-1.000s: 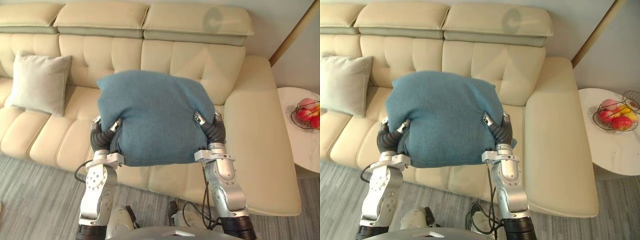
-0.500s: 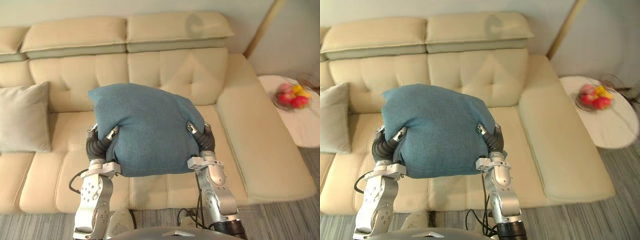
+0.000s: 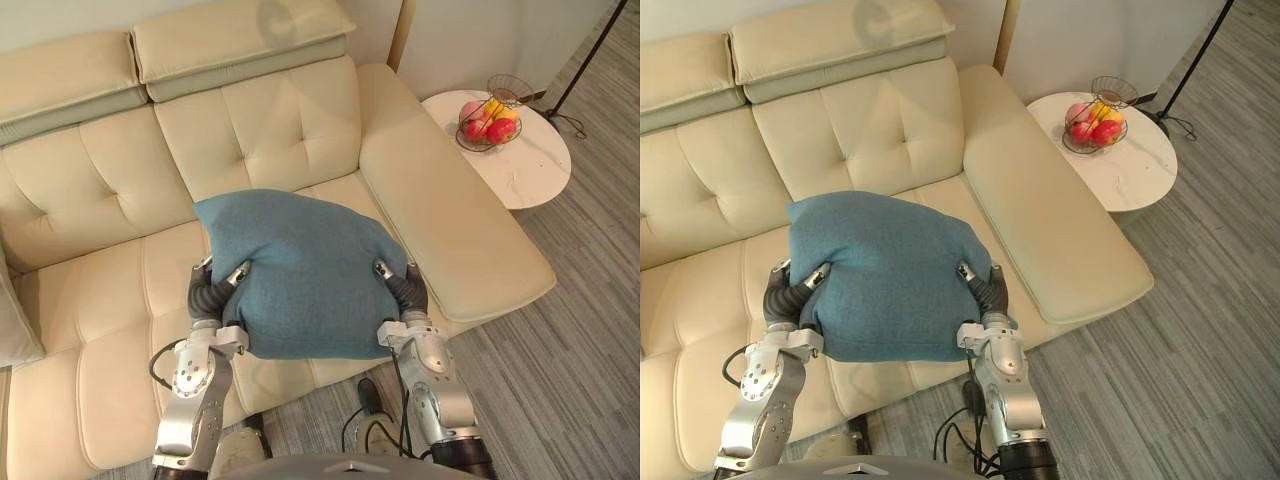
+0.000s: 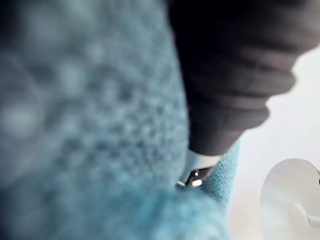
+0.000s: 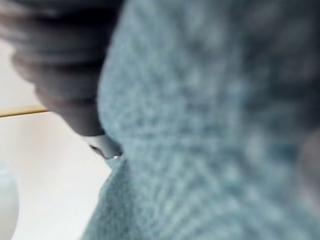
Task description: Pick up cushions and gather them together orderly.
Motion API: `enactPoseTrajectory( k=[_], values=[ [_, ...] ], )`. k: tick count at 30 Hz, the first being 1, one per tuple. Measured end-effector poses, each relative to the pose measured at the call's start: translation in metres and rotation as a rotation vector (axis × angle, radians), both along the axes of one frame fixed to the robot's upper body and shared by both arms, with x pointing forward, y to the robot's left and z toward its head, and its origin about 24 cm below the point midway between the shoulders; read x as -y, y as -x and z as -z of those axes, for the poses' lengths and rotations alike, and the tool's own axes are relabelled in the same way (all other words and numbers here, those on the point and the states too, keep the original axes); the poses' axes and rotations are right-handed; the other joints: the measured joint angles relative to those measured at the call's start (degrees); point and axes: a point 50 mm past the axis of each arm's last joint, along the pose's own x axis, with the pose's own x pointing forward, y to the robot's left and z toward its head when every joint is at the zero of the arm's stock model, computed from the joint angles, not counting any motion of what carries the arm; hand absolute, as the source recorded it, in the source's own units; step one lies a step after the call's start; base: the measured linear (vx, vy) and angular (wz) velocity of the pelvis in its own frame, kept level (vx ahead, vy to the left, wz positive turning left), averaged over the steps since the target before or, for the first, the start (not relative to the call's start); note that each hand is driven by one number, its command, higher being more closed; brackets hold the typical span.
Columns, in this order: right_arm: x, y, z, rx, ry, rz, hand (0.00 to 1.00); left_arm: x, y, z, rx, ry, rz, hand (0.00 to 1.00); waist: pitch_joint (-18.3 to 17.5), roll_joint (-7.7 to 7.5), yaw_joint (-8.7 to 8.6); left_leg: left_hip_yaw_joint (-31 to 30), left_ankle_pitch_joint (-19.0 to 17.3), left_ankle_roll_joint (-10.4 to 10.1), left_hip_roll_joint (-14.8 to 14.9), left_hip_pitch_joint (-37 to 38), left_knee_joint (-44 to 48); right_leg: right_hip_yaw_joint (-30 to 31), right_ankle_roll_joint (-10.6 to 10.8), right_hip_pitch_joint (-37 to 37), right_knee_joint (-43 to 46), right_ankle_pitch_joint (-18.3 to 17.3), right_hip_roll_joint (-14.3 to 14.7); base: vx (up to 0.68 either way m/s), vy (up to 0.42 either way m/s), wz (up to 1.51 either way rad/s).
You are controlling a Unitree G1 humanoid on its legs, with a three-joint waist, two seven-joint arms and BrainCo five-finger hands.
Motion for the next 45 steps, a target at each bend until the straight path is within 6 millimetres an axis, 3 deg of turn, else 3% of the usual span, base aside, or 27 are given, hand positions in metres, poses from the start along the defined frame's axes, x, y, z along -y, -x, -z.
enactPoseTrajectory(
  k=[4,7,10,14,17,18,19,21,22,23,25,27,28,29,30,34,37,39,45],
  values=[
    [-0.010,-0.024,-0.015,0.052,0.037,-0.015,1.00,-0.002,-0.018,-0.012,0.040,-0.015,-0.034,1.00,0.2,0.53,0.48,1.8,3.2,0.4,0.0,-3.3,-2.9,1.5,-0.2,-5.6,-0.2,3.2,0.5,-0.10,-0.006,-0.18],
    [-0.019,-0.031,-0.027,0.093,0.049,-0.019,1.00,-0.007,-0.027,-0.019,0.059,-0.013,-0.085,1.00,1.1,0.87,1.21,2.3,4.2,0.3,0.2,-5.3,-3.0,1.4,-0.2,-7.7,-0.1,3.4,0.6,-0.10,-0.011,-0.05],
    [-0.027,-0.041,-0.045,0.158,0.051,-0.016,1.00,-0.010,-0.034,-0.030,0.099,-0.003,-0.137,1.00,1.6,1.69,3.08,2.9,4.9,-0.3,1.2,-8.4,-2.7,1.1,-0.2,-11.0,0.5,3.1,1.4,-0.09,-0.055,-0.03],
    [-0.039,-0.051,-0.078,0.281,0.091,0.018,1.00,-0.012,-0.049,-0.055,0.182,0.022,-0.208,1.00,2.5,2.78,4.63,1.5,7.0,-1.2,3.0,-12.4,-2.7,-1.1,0.1,-14.7,2.1,2.9,3.0,-0.09,-0.088,0.17],
    [-0.044,-0.055,-0.116,0.431,0.126,0.083,1.00,-0.010,-0.067,-0.076,0.248,0.021,-0.257,1.00,2.7,3.05,5.84,-0.2,8.9,-1.8,3.7,-16.1,-2.8,-3.0,0.3,-18.4,4.7,2.4,3.6,-0.08,-0.068,0.29],
    [-0.048,-0.059,-0.138,0.518,0.153,0.122,1.00,-0.010,-0.081,-0.086,0.264,0.015,-0.278,1.00,2.9,3.27,6.09,-1.4,9.8,-1.8,3.5,-17.9,-3.1,-3.9,0.7,-20.2,6.2,2.1,3.5,-0.06,-0.033,0.31],
    [-0.049,-0.060,-0.146,0.547,0.160,0.137,1.00,-0.011,-0.086,-0.091,0.270,0.005,-0.286,1.00,2.9,3.27,6.27,-1.6,10.3,-1.6,3.5,-18.3,-3.4,-4.1,0.7,-21.0,6.9,2.0,3.5,-0.07,-0.035,0.37],
    [-0.053,-0.061,-0.170,0.644,0.191,0.193,1.00,-0.011,-0.100,-0.110,0.310,-0.028,-0.303,1.00,3.0,3.32,6.64,-2.7,12.0,-1.6,3.3,-19.7,-5.0,-5.3,0.7,-23.1,8.8,1.2,3.4,-0.04,-0.035,0.32],
    [-0.054,-0.061,-0.191,0.723,0.196,0.245,1.00,-0.009,-0.111,-0.133,0.369,-0.053,-0.316,1.00,3.4,3.47,6.96,-3.6,13.3,-1.5,3.0,-21.1,-6.0,-5.8,0.8,-25.2,10.7,0.4,3.3,-0.04,-0.042,0.32],
    [-0.055,-0.061,-0.199,0.750,0.192,0.260,1.00,-0.009,-0.113,-0.142,0.394,-0.059,-0.323,1.00,3.6,3.63,7.06,-4.0,13.6,-1.5,2.8,-21.8,-6.0,-6.2,0.9,-25.9,11.3,0.2,3.2,-0.04,-0.042,0.43],
    [-0.051,-0.058,-0.238,0.868,0.141,0.353,1.00,-0.003,-0.119,-0.192,0.536,-0.079,-0.343,1.00,6.5,4.43,7.73,-5.3,14.3,-1.4,2.0,-23.4,-6.0,-7.0,1.1,-27.8,13.9,-1.2,2.3,-0.03,-0.016,0.34],
    [-0.050,-0.055,-0.260,0.926,0.080,0.398,1.00,-0.002,-0.117,-0.226,0.640,-0.090,-0.361,1.00,6.8,4.61,8.01,-6.0,14.8,-1.3,1.6,-26.1,-6.1,-7.5,1.3,-30.6,15.0,-1.4,1.9,-0.04,-0.016,0.24],
    [-0.048,-0.051,-0.277,0.978,0.043,0.447,1.00,0.003,-0.113,-0.254,0.726,-0.090,-0.374,1.00,6.9,4.81,8.17,-7.0,15.3,-1.3,1.4,-28.8,-6.1,-8.4,1.3,-32.8,15.2,-1.4,1.6,-0.03,-0.015,0.36],
    [-0.044,-0.048,-0.288,1.006,0.016,0.488,1.00,0.007,-0.113,-0.272,0.768,-0.096,-0.376,0.00,7.0,5.05,8.50,-7.9,16.3,-1.3,1.3,-30.4,-6.1,-9.0,1.4,-33.9,15.4,-1.4,1.4,-0.01,-0.005,0.42],
    [-0.042,-0.051,-0.296,1.012,0.005,0.516,0.00,0.011,-0.115,-0.283,0.781,-0.100,-0.375,0.00,7.1,5.16,8.39,-8.2,16.9,-1.3,1.0,-31.6,-6.1,-9.7,1.5,-34.7,16.0,-1.7,0.9,0.02,-0.001,0.46],
    [-0.041,-0.066,-0.322,0.960,-0.022,0.578,0.00,0.016,-0.126,-0.307,0.756,-0.099,-0.380,0.00,7.3,5.29,8.56,-8.3,18.8,-1.6,0.0,-34.6,-6.1,-11.6,1.5,-37.1,18.2,-3.5,-0.3,0.04,-0.019,0.34],
    [-0.044,-0.065,-0.343,0.973,-0.064,0.586,0.00,0.014,-0.125,-0.328,0.773,-0.058,-0.396,0.00,8.0,5.22,9.09,-8.2,20.9,-2.5,0.2,-38.5,-6.1,-13.3,1.0,-40.0,19.0,-4.1,-0.4,0.03,-0.069,0.26],
    [-0.044,-0.064,-0.353,0.978,-0.109,0.583,0.00,0.011,-0.123,-0.337,0.778,-0.032,-0.414,0.00,9.2,5.27,9.34,-8.3,21.4,-1.9,0.3,-40.2,-6.1,-14.4,0.9,-41.0,19.2,-4.2,-0.4,0.03,-0.072,0.19],
    [-0.042,-0.068,-0.367,0.962,-0.180,0.507,0.00,-0.003,-0.131,-0.346,0.714,0.028,-0.433,0.00,11.7,5.23,9.25,-8.5,21.8,-1.4,0.1,-44.3,-6.1,-15.8,0.9,-44.2,19.5,-4.6,-0.7,0.03,-0.068,0.11]
  ],
)
